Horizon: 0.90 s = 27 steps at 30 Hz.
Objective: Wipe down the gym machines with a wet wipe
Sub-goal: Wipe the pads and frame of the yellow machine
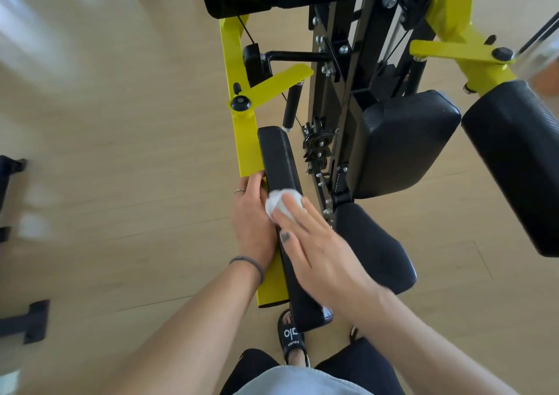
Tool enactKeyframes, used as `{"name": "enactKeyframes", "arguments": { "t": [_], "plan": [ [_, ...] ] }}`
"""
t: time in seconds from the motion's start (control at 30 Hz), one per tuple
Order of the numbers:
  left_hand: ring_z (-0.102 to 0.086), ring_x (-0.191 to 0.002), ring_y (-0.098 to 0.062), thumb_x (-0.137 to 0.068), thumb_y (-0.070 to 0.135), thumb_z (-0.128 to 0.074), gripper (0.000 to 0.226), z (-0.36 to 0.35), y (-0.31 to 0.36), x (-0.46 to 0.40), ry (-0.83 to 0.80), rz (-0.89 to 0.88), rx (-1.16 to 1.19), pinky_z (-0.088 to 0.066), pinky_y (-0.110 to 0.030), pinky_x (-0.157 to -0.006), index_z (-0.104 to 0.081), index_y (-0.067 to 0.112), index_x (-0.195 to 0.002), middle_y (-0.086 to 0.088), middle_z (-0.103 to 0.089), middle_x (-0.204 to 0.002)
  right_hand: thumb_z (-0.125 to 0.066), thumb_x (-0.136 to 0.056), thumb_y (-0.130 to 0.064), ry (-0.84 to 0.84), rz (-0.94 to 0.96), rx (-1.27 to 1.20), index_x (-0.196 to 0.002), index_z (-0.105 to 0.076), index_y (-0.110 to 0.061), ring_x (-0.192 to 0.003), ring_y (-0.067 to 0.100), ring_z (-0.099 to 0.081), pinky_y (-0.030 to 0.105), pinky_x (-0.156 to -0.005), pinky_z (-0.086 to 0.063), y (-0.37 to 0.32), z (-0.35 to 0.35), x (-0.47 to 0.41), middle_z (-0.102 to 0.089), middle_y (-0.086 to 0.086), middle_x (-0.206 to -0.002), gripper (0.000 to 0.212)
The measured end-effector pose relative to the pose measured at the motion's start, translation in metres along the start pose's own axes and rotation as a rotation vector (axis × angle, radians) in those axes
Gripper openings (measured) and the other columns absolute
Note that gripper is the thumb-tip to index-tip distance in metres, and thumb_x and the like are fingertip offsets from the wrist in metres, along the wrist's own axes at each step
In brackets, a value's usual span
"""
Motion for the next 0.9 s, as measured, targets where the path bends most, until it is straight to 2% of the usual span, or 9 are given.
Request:
{"name": "enactKeyframes", "arguments": {
  "t": [0.1, 0.2, 0.37, 0.5, 0.57, 0.63, 0.7, 0.8, 0.9],
  "plan": [
    [-0.056, -0.087, -0.024, -0.102, 0.015, -0.049, 0.019, 0.000, -0.002, -0.001, 0.020, 0.021, 0.041, -0.039, -0.032, -0.065, -0.065, 0.017, -0.111, 0.000, -0.059, -0.108, -0.020, -0.106, -0.035, 0.020, -0.039, -0.013, -0.146, -0.048, -0.016, -0.143, 0.019, -0.033, 0.027, -0.116, -0.031, 0.020, 0.000, -0.065, -0.032, 0.000, -0.158, 0.052],
    [-0.057, -0.086, -0.023, -0.103, 0.015, -0.048, 0.021, 0.000, -0.001, -0.001, 0.020, 0.018, 0.058, -0.044, -0.035, -0.065, -0.066, 0.019, -0.113, 0.001, -0.059, -0.107, -0.017, -0.104, -0.041, 0.026, -0.065, -0.011, -0.150, -0.044, -0.017, -0.149, 0.024, -0.030, 0.039, -0.120, -0.029, 0.027, -0.005, -0.078, -0.029, 0.003, -0.163, 0.059],
    [-0.053, -0.092, -0.017, -0.105, 0.014, -0.044, 0.026, -0.001, 0.000, 0.001, 0.017, -0.032, -0.013, -0.040, -0.028, -0.069, -0.063, 0.014, -0.123, -0.003, -0.061, -0.117, -0.030, -0.108, -0.039, 0.043, -0.100, -0.098, -0.160, -0.028, -0.033, -0.153, -0.005, 0.001, 0.010, -0.119, -0.006, 0.009, -0.004, 0.020, -0.003, -0.024, -0.167, 0.051],
    [-0.040, -0.081, -0.001, -0.105, 0.018, -0.045, 0.024, -0.003, -0.006, 0.000, -0.005, 0.066, 0.017, -0.031, -0.023, -0.063, -0.063, 0.018, -0.120, 0.000, -0.059, -0.117, -0.033, -0.109, -0.035, 0.033, -0.107, -0.099, -0.157, -0.035, -0.030, -0.152, -0.003, -0.008, 0.000, -0.110, -0.005, 0.018, -0.001, -0.030, -0.010, -0.017, -0.168, 0.048],
    [-0.040, -0.078, 0.000, -0.104, 0.018, -0.047, 0.023, -0.003, -0.007, -0.001, -0.007, 0.091, 0.064, -0.031, -0.025, -0.063, -0.064, 0.020, -0.119, 0.002, -0.058, -0.114, -0.033, -0.110, -0.031, 0.051, -0.100, -0.112, -0.153, -0.042, -0.027, -0.152, 0.011, -0.022, 0.010, -0.113, -0.019, 0.024, 0.003, -0.077, -0.017, -0.009, -0.168, 0.044],
    [-0.041, -0.080, 0.000, -0.104, 0.016, -0.045, 0.026, -0.002, -0.005, 0.000, -0.008, 0.091, 0.064, -0.030, -0.025, -0.063, -0.064, 0.021, -0.120, 0.004, -0.057, -0.113, -0.031, -0.110, -0.030, 0.045, -0.144, -0.158, -0.149, -0.044, -0.026, -0.144, 0.024, -0.034, 0.032, -0.108, -0.035, 0.034, 0.007, -0.114, -0.021, -0.004, -0.166, 0.041],
    [-0.040, -0.082, 0.001, -0.104, 0.014, -0.041, 0.029, -0.003, -0.005, 0.001, -0.018, 0.101, 0.047, -0.031, -0.024, -0.064, -0.063, 0.021, -0.122, 0.005, -0.056, -0.115, -0.028, -0.111, -0.033, 0.027, -0.254, -0.284, -0.149, -0.042, -0.029, -0.141, 0.027, -0.038, 0.034, -0.103, -0.035, 0.047, 0.011, -0.134, -0.027, -0.002, -0.165, 0.041],
    [-0.040, -0.083, 0.002, -0.104, 0.013, -0.039, 0.032, -0.003, -0.007, 0.000, -0.015, 0.115, 0.045, -0.031, -0.021, -0.064, -0.063, 0.021, -0.124, 0.005, -0.057, -0.117, -0.026, -0.106, -0.059, 0.023, -0.494, -0.584, -0.155, -0.036, -0.041, -0.142, 0.023, -0.041, 0.028, -0.102, -0.030, 0.070, 0.011, -0.133, -0.042, -0.004, -0.158, 0.052],
    [-0.041, -0.085, 0.002, -0.105, 0.014, -0.039, 0.032, -0.004, -0.007, 0.000, -0.015, 0.116, 0.041, -0.035, -0.024, -0.071, -0.063, 0.021, -0.124, 0.005, -0.057, -0.118, -0.026, -0.098, -0.074, 0.009, -0.642, -0.689, -0.152, -0.042, -0.038, -0.141, 0.023, -0.044, 0.039, -0.117, -0.033, 0.088, -0.009, -0.116, -0.049, -0.001, -0.152, 0.067]
  ]
}}
Point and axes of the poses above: each hand's wrist, its own x-axis away from the middle knuckle, its own z-axis out of the back of the hand, y = z × x, the point moved 10 cm from there along -x, towards the middle knuckle
